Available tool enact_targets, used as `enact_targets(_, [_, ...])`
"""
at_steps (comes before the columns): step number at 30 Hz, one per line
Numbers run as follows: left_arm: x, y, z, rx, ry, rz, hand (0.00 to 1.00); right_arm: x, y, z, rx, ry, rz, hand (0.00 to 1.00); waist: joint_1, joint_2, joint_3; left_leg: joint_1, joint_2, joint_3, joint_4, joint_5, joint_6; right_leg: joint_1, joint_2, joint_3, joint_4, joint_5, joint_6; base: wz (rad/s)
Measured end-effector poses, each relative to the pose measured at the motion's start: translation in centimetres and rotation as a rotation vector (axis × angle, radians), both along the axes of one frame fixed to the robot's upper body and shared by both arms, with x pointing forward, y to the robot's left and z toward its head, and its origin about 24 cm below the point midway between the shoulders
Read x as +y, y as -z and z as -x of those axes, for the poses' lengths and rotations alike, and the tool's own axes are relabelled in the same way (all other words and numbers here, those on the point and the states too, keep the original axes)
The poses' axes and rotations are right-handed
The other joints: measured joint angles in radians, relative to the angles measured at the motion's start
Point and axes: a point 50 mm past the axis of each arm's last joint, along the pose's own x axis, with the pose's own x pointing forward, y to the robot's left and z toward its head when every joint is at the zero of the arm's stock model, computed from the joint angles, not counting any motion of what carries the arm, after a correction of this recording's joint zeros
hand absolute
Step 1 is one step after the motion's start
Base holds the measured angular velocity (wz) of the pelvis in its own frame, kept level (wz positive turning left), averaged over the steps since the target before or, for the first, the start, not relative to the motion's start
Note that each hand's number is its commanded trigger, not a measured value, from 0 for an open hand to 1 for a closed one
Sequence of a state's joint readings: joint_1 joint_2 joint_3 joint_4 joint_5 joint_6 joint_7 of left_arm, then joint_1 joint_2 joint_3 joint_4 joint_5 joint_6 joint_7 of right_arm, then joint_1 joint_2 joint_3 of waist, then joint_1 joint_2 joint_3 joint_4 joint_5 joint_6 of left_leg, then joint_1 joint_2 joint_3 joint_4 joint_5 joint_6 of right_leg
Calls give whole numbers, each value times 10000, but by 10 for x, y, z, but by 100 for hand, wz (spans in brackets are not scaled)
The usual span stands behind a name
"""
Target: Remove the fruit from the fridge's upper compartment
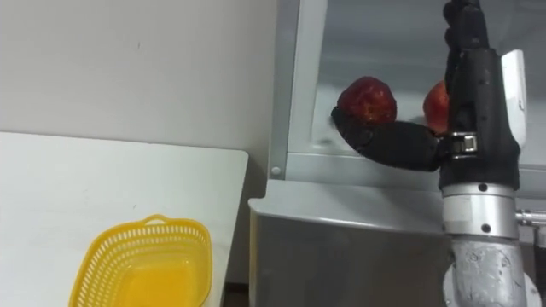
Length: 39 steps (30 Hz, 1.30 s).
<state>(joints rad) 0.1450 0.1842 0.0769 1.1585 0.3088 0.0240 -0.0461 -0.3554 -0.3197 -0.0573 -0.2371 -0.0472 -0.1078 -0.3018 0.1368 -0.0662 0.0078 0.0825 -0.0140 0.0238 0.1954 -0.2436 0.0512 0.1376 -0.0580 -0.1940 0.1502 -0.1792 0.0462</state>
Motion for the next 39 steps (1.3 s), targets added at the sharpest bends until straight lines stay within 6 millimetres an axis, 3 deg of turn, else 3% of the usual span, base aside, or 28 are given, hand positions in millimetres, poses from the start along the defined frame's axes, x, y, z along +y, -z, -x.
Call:
enact_targets(15, [-1, 1, 6, 576, 93, 185, 0, -1, 3, -31, 1088, 443, 391, 0, 95, -78, -4, -35, -2, -96, 23, 2, -2, 3, 2, -206, 1, 0, 0, 2])
enact_targets(27, [0, 0, 2, 389, 199, 160, 0, -2, 9, -39, 1697, 62, 315, 0, 68, -167, -26, 25, -5, -303, 19, 3, -3, 51, 4, -314, 23, 0, 1, 2])
enact_targets(39, [1, 0, 3, 633, 267, 236, 0, -5, 14, -45, 2252, -125, 738, 0, 60, -195, 2, -37, -15, -307, 49, 26, -40, 59, 3, -300, 1, 0, 0, 0])
